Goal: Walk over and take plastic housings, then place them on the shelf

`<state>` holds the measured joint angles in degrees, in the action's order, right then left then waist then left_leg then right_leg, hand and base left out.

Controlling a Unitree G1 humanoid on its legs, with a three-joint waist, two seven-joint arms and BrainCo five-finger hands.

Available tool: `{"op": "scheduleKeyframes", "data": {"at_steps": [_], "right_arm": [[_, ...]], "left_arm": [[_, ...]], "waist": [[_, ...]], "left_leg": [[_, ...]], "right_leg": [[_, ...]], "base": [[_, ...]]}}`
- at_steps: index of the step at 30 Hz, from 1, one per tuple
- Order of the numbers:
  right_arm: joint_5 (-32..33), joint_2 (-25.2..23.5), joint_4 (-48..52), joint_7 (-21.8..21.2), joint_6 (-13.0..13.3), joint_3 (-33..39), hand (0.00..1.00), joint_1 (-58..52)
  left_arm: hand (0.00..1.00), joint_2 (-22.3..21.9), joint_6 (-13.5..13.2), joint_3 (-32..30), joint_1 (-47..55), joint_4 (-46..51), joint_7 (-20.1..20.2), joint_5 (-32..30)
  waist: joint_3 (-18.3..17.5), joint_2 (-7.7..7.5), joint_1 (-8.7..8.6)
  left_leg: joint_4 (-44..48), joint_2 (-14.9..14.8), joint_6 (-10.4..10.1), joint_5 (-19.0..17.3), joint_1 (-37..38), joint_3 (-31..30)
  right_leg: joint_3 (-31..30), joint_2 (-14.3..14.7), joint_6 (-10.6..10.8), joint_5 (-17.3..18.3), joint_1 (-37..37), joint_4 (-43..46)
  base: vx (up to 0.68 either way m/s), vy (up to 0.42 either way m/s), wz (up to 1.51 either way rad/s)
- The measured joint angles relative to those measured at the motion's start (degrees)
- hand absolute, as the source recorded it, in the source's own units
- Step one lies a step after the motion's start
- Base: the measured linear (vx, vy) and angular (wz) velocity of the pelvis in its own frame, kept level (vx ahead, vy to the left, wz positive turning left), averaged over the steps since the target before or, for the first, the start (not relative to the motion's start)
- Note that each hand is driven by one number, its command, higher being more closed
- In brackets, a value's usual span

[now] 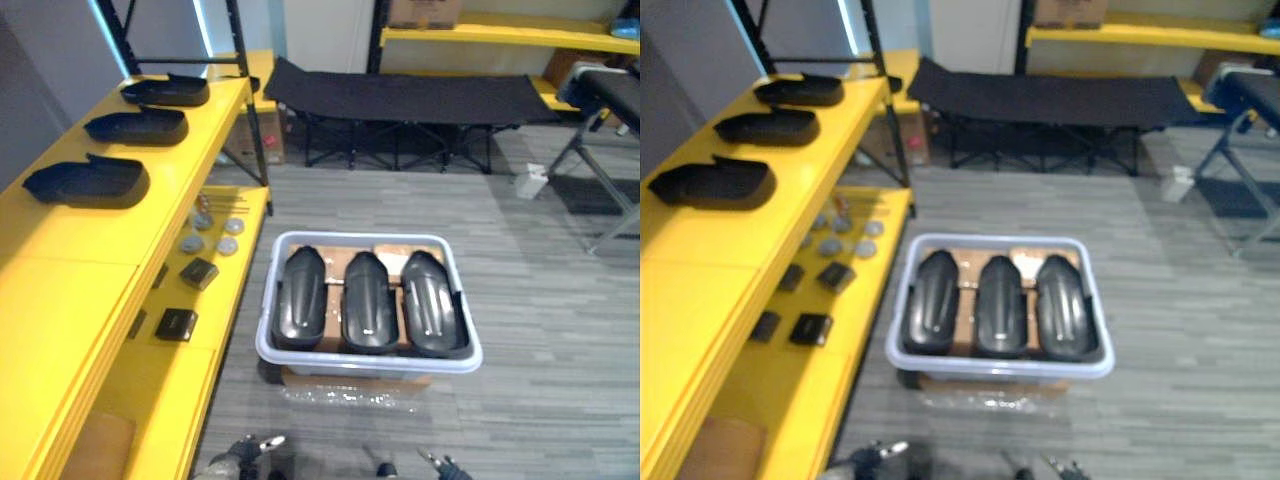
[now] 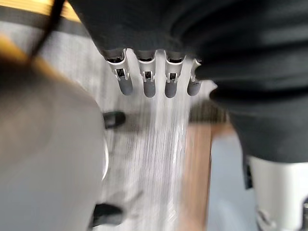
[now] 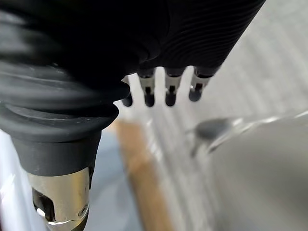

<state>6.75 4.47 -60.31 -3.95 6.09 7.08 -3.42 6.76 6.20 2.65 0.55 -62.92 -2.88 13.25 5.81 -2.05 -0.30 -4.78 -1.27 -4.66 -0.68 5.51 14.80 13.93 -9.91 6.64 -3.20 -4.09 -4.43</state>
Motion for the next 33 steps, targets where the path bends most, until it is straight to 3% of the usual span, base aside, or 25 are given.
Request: {"op": "scheduleKeyframes", "data": {"at_steps": [2, 6, 9, 11, 12, 13, 16, 18, 20, 21, 23, 24, 26, 28, 30, 33], "right_arm": [[-7.6, 0.1, 7.0, -4.8, 5.0, -7.9, 0.0, 1.7], [-14.4, 2.3, 17.5, -13.3, 8.9, -21.6, 0.0, 4.2], [-13.4, 5.7, 25.4, -20.8, 8.9, -31.8, 0.0, 5.1], [-11.2, 7.1, 28.5, -23.6, 8.7, -34.5, 0.0, 5.3], [-5.4, 9.7, 36.7, -28.8, 7.4, -38.1, 0.0, 6.7], [-2.8, 10.3, 39.7, -30.1, 6.6, -38.4, 0.0, 7.5], [8.2, 10.9, 50.4, -30.3, 3.2, -35.8, 0.0, 11.4], [12.6, 10.2, 55.1, -25.5, 2.5, -29.8, 0.0, 12.7], [13.9, 8.3, 57.6, -14.0, 2.7, -18.0, 0.0, 13.7], [13.9, 7.8, 57.6, -11.2, 2.7, -14.6, 0.0, 13.7], [11.3, 6.9, 56.8, 3.5, 2.9, -3.1, 0.0, 13.1], [10.2, 6.8, 56.3, 6.7, 3.3, -0.5, 0.0, 12.5], [7.7, 7.0, 52.8, 18.3, 4.3, 9.5, 0.0, 9.7], [7.6, 7.8, 48.5, 23.3, 4.3, 15.7, 0.0, 8.5], [7.6, 10.3, 43.0, 26.9, 3.8, 19.6, 0.0, 8.1], [6.7, 14.3, 36.2, 28.2, 0.8, 21.0, 0.0, 8.6]], "left_arm": [[0.0, -0.1, -0.1, -2.0, 0.6, 1.1, -0.9, 0.9], [0.0, -0.1, -0.3, -2.0, 0.7, 2.2, -0.8, -0.9], [0.0, 0.1, -0.3, -2.0, 0.7, 2.9, -0.8, -1.3], [0.0, 0.0, -0.3, -2.0, 0.7, 3.3, -0.7, -2.2], [0.0, 0.1, -0.3, -1.9, 0.6, 3.3, -0.4, -3.1], [0.0, 0.1, -0.3, -1.9, 0.6, 3.3, -0.4, -3.1], [0.0, 0.2, -0.2, -2.0, 0.6, 3.4, -0.3, -3.1], [0.0, 0.3, -0.3, -2.1, 0.7, 3.4, -0.3, -3.1], [0.0, 0.3, -0.4, -3.2, 1.3, 3.8, -0.3, -3.1], [0.0, 0.2, -0.4, -3.9, 1.6, 3.9, -0.3, -3.0], [0.0, 0.3, -1.1, -4.8, 2.5, 4.3, -0.3, -2.8], [0.0, 0.3, -1.2, -4.8, 2.8, 4.3, -0.2, -2.5], [0.0, 0.2, -1.8, -4.8, 4.1, 4.4, 0.3, -1.8], [0.0, -0.1, -2.1, -4.6, 4.4, 4.4, 1.6, -1.8], [0.0, -0.8, -2.3, -4.3, 5.7, 4.7, 2.3, -1.7], [0.0, -0.7, -2.7, -4.3, 6.3, 5.4, 3.8, 0.0]], "waist": [[0.4, -0.71, 0.53], [0.0, -1.45, 1.24], [-0.2, -1.86, 2.16], [-0.3, -1.97, 2.45], [-0.4, -2.25, 2.51], [-0.4, -2.36, 2.51], [-0.7, -2.71, 2.41], [-0.9, -3.05, 2.5], [-1.2, -3.45, 2.33], [-1.2, -3.41, 2.18], [-1.5, -3.66, 1.03], [-1.6, -3.47, 0.74], [-1.8, -2.79, -0.84], [-2.1, -1.86, -0.97], [-2.6, -1.02, -2.45], [-2.3, -0.99, -2.23]], "left_leg": [[0.0, 0.0, 0.0, 0.0, -0.1, 0.5], [0.0, 0.1, 0.4, -0.3, 0.0, 1.2], [0.0, 0.1, 0.9, -0.6, 0.4, 0.8], [0.0, 0.1, 1.1, -0.7, 0.4, 0.3], [0.0, 0.0, 1.2, -0.7, 0.5, -0.2], [0.0, 0.0, 1.2, -0.8, 0.5, -0.2], [0.0, -0.4, 1.2, -0.8, 0.9, -0.2], [0.0, -0.4, 1.3, -0.9, 1.3, -0.2], [0.0, -0.3, 1.3, -1.1, 1.6, 0.2], [0.0, -0.3, 1.3, -1.1, 1.6, 0.4], [0.0, -0.1, 1.2, -1.2, 1.6, 1.6], [0.0, -0.1, 1.2, -1.2, 1.6, 1.7], [0.0, 0.0, 1.1, -1.5, 2.0, 2.5], [0.0, 0.0, 1.2, -2.0, 2.7, 3.4], [0.0, 0.0, 1.2, -2.3, 2.9, 3.4], [0.0, 0.0, 1.2, -2.5, 3.2, 3.4]], "right_leg": [[-0.9, -0.1, 0.2, -0.3, 0.7, 0.0], [-1.8, -0.1, 0.3, -0.4, 1.1, 0.0], [-2.5, 0.0, 0.4, -0.4, 1.0, 0.0], [-2.6, 0.1, 0.4, -0.4, 1.1, 0.1], [-2.7, 0.1, 0.4, -0.5, 1.0, 0.4], [-2.7, 0.2, 0.4, -0.5, 1.0, 0.5], [-2.9, 0.4, 0.4, -0.5, 1.0, 1.3], [-3.1, 0.4, 0.4, -0.5, 1.0, 1.7], [-3.5, 0.3, 0.4, -0.5, 1.2, 2.1], [-3.7, 0.3, 0.4, -0.5, 1.4, 2.2], [-4.9, 0.2, 0.4, -0.5, 2.2, 2.5], [-5.0, 0.1, 0.4, -0.5, 2.3, 2.4], [-5.7, 0.1, 0.4, -0.5, 2.3, 2.3], [-6.7, 0.2, 0.4, -0.5, 2.2, 2.1], [-6.9, 0.3, 0.4, -0.5, 2.1, 2.1], [-7.5, 0.4, 0.1, -0.3, 2.1, 2.0]], "base": [[-0.04, 0.014, -0.17], [-0.01, 0.004, -0.13], [0.04, -0.006, -0.08], [0.04, -0.011, -0.04], [0.04, -0.007, -0.01], [0.03, -0.003, 0.0], [0.0, 0.0, 0.0], [0.0, 0.0, 0.0], [-0.03, 0.021, -0.09], [-0.02, 0.02, -0.19], [-0.01, 0.018, -0.24], [0.0, 0.014, -0.15], [0.03, 0.011, -0.19], [0.03, -0.005, -0.34], [0.02, -0.002, -0.15], [-0.01, -0.005, -0.07]]}}
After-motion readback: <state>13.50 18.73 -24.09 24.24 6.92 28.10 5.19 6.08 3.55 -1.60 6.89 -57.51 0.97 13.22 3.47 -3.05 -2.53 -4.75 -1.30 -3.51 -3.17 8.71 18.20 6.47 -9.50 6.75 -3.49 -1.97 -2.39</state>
